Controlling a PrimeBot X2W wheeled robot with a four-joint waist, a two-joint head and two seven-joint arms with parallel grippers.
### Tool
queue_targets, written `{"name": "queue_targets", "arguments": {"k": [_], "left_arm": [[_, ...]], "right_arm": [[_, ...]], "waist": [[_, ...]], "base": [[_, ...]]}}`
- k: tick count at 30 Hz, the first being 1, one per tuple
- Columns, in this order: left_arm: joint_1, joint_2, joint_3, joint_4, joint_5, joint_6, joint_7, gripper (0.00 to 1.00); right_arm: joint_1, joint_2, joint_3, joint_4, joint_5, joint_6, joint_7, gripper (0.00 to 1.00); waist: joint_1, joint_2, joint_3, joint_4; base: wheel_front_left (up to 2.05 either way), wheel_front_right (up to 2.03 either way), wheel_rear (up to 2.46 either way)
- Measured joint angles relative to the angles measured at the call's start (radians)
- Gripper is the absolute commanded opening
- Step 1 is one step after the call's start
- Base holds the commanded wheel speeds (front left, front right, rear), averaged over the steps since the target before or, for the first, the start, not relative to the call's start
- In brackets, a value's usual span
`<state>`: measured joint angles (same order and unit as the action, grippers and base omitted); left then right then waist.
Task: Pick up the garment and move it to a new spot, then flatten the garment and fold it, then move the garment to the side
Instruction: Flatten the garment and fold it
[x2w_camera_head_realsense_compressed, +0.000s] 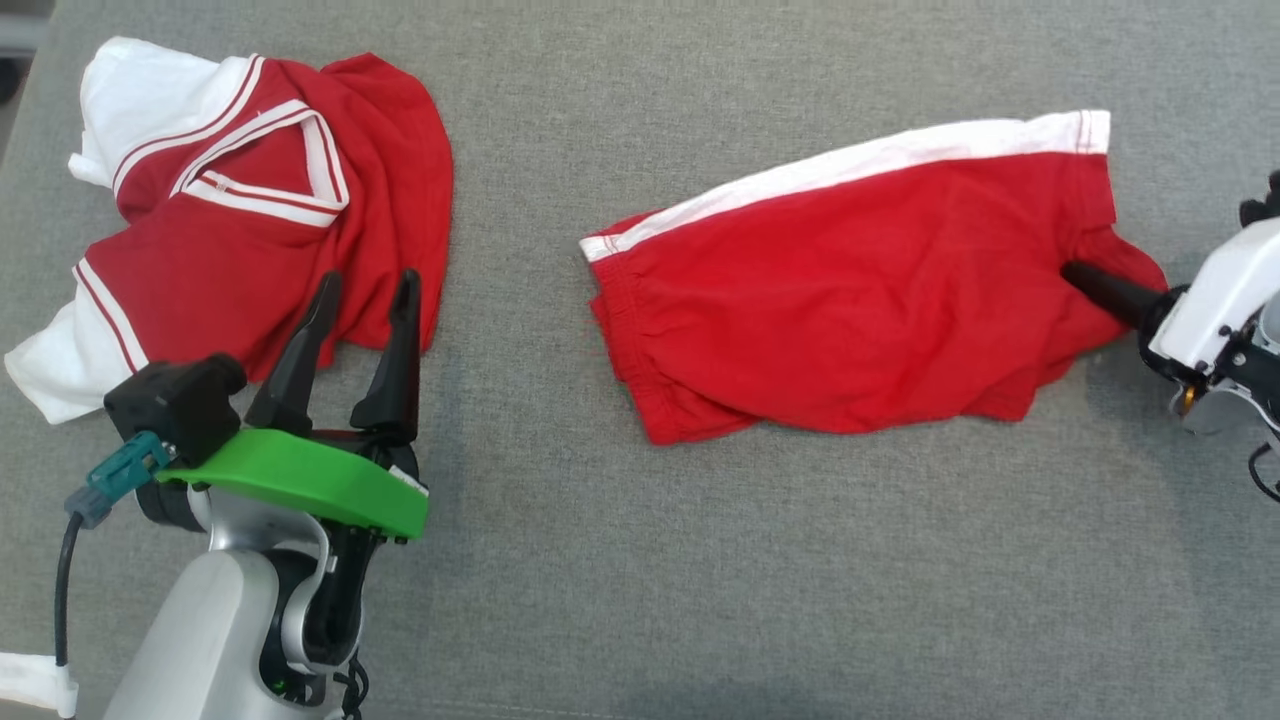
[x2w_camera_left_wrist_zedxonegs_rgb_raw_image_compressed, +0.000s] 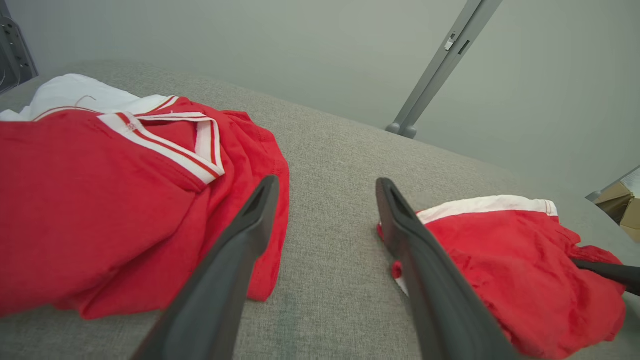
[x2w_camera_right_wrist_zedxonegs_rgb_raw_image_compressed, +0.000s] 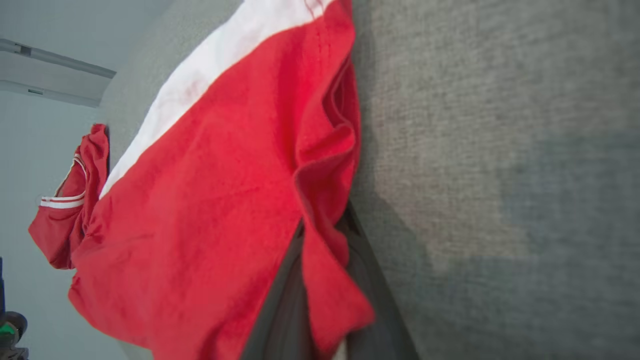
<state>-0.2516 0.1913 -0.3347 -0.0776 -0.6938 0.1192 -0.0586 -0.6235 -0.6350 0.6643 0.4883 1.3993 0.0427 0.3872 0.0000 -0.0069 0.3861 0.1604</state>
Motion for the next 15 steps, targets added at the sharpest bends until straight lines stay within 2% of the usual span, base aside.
{"name": "queue_targets", "arguments": {"k": [9,15], "left_arm": [[0.061,0.014,0.015,0.01,-0.026,0.0,-0.005,1.0],[0.094,0.02,0.02,0.009,-0.033,0.0,-0.004,1.0]], "right_arm": [[0.182,-0.057,-0.11,0.026,0.148,0.001,-0.053,0.0],[0.285,-0.064,-0.135,0.028,0.183,0.01,-0.092,0.0]], "waist": [[0.0,0.0,-0.068,-0.046],[0.0,0.0,-0.117,-0.075]], "base": [[0.0,0.0,0.0],[0.0,0.0,0.0]]}}
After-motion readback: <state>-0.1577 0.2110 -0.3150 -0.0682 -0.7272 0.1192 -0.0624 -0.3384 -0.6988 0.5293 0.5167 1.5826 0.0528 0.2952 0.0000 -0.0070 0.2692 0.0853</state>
